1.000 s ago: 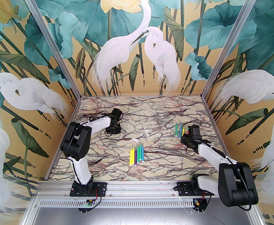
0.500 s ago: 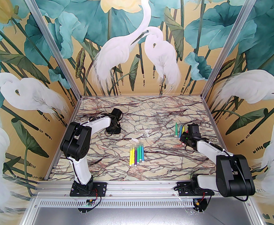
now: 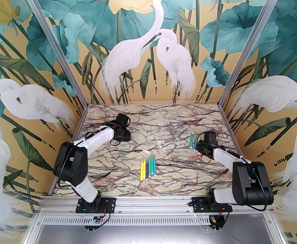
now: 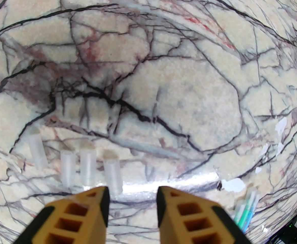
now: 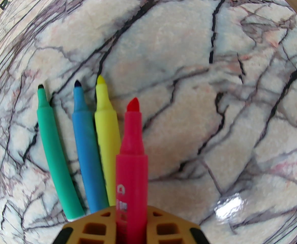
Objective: Open the pen caps
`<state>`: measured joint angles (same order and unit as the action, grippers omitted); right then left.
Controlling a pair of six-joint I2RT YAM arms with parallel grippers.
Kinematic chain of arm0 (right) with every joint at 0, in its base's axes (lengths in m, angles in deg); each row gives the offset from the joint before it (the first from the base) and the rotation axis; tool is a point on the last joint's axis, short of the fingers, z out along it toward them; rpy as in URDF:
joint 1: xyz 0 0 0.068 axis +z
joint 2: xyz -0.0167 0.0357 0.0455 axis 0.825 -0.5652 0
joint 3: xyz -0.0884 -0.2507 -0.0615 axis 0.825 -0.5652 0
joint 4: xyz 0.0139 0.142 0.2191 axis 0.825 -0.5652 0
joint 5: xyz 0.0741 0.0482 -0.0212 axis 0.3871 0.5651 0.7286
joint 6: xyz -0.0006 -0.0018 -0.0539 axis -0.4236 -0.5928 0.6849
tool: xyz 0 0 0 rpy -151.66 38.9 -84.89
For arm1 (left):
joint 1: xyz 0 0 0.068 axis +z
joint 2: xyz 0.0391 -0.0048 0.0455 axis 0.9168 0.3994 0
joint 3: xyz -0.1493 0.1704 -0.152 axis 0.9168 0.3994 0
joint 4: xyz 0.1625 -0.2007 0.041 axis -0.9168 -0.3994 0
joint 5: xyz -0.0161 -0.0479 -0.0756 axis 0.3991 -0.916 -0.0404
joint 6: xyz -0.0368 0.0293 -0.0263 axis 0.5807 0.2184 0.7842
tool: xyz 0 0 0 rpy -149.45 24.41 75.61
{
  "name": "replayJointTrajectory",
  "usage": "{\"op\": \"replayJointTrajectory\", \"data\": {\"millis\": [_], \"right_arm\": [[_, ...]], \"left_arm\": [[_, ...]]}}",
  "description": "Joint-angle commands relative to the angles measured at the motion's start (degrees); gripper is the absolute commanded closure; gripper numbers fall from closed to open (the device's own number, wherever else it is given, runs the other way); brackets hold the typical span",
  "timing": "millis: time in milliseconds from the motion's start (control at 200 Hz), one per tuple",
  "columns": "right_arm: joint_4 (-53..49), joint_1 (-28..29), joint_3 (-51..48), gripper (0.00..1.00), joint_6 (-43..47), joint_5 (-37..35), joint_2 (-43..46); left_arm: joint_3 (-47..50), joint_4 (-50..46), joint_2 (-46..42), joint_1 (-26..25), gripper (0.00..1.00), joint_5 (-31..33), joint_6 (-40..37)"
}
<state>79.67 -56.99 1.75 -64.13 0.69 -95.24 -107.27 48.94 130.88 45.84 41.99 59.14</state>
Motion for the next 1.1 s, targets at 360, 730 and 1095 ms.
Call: {"op": "replayJointTrajectory", "data": {"millis": [360, 730, 1095], "right_arm": [[-1.0, -1.5, 2.9, 0.89, -1.3, 1.3, -4.2], [-1.4, -1.5, 3.9, 0.78, -1.0, 2.1, -5.8], [-1.7, -1.5, 3.9, 0.76, -0.8, 2.2, -5.8]], "left_arm": [[4.3, 2.3, -3.6, -0.1, 0.59, -0.5, -0.6], [4.7, 2.7, -3.7, -0.1, 0.59, -0.9, -0.4], [5.5, 3.4, -3.4, -0.1, 0.58, -1.4, -0.5]]}}
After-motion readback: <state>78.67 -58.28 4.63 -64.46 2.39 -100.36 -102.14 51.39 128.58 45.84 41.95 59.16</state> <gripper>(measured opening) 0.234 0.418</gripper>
